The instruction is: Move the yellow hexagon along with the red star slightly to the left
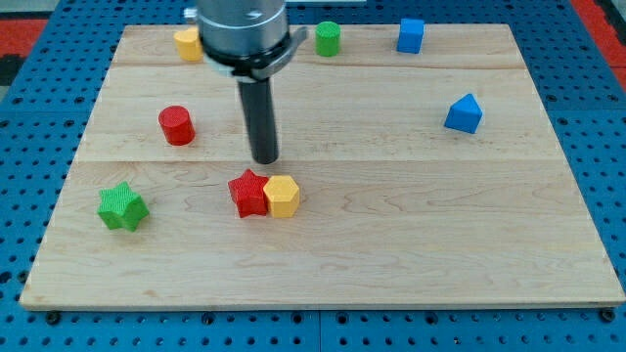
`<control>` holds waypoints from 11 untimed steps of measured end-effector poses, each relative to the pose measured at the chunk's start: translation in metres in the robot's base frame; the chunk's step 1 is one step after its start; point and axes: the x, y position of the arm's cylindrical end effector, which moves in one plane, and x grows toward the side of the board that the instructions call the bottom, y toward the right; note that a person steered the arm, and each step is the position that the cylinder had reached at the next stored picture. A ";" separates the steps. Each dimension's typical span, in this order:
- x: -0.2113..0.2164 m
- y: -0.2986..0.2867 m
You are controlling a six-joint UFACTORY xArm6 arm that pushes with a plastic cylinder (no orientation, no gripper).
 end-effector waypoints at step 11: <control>0.016 0.021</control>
